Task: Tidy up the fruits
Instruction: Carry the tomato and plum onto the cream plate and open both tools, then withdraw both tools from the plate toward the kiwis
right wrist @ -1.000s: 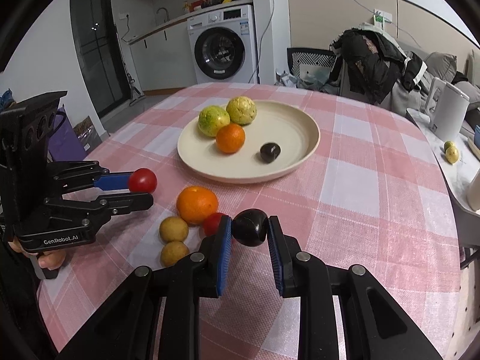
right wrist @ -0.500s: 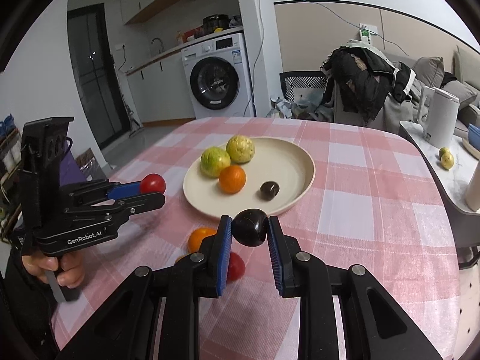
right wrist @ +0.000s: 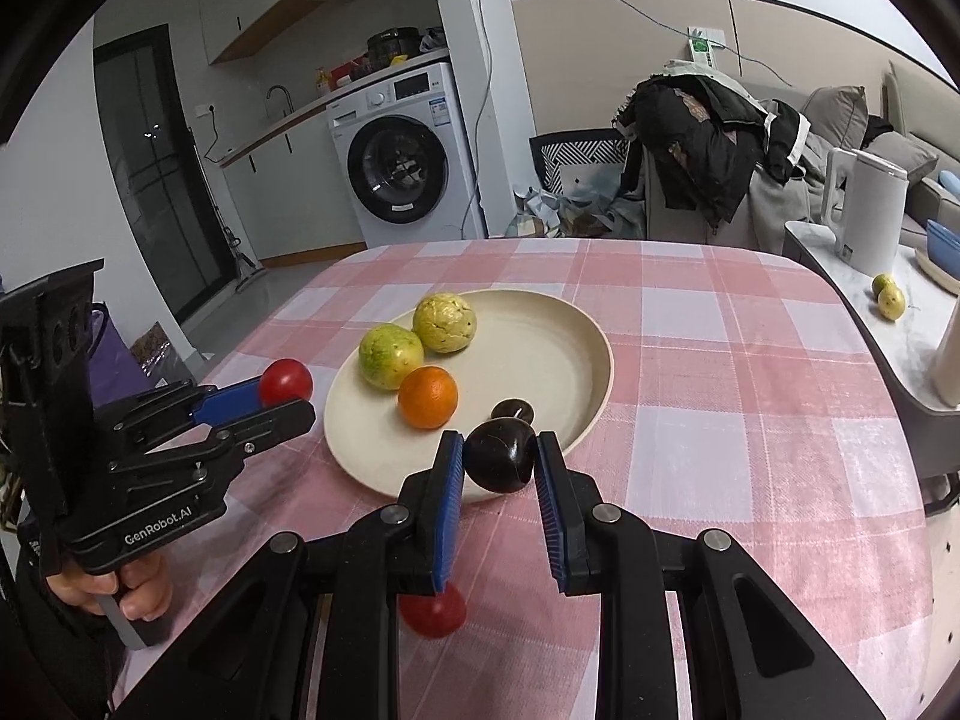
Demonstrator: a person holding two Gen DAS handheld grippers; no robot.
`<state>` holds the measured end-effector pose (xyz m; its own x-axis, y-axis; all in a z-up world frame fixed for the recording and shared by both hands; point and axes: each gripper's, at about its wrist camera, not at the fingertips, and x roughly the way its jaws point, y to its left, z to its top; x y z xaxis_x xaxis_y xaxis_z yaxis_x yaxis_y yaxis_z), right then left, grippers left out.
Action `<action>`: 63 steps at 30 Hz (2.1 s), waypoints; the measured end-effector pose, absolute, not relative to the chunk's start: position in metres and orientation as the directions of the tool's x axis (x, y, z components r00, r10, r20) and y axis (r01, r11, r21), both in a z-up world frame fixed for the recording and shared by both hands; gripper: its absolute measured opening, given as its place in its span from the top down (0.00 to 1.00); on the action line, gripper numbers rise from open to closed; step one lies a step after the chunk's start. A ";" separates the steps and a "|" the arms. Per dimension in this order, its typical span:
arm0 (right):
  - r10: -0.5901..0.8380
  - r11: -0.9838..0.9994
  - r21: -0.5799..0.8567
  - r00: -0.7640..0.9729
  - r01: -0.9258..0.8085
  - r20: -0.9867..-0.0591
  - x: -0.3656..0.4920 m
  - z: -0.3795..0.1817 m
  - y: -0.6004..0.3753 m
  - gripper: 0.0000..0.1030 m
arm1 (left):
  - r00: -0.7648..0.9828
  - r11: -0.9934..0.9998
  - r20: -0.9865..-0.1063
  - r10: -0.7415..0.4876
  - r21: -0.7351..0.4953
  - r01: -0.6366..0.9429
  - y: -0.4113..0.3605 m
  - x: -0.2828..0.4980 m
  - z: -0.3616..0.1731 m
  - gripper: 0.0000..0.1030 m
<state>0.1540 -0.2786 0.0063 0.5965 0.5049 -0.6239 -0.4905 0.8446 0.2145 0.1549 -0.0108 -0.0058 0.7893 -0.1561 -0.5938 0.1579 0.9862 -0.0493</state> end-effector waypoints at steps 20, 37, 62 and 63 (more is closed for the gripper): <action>0.504 0.849 0.257 0.562 -0.462 -0.656 0.178 -0.017 -0.261 0.76 | 0.764 0.987 -0.627 -0.155 -0.074 0.140 -0.005 0.189 -0.027 0.73; 0.488 0.850 0.246 0.525 -0.465 -0.697 0.183 -0.026 -0.240 0.76 | 0.766 0.990 -0.628 -0.139 -0.065 0.126 -0.003 0.186 -0.026 0.73; 0.393 0.876 0.103 0.572 -0.472 -0.720 0.124 -0.022 -0.288 0.00 | 0.774 0.990 -0.616 -0.143 -0.097 0.106 -0.004 0.093 -0.002 0.00; 0.388 0.874 0.094 0.570 -0.476 -0.724 0.122 -0.022 -0.286 0.00 | 0.775 0.990 -0.617 -0.138 -0.089 0.106 -0.005 0.092 -0.002 0.00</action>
<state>0.1217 -0.2864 -0.0224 0.5695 0.3884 -0.7244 -0.4764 0.8742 0.0941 0.0919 -0.0051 -0.0021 0.7749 -0.1384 -0.6168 0.1064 0.9904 -0.0886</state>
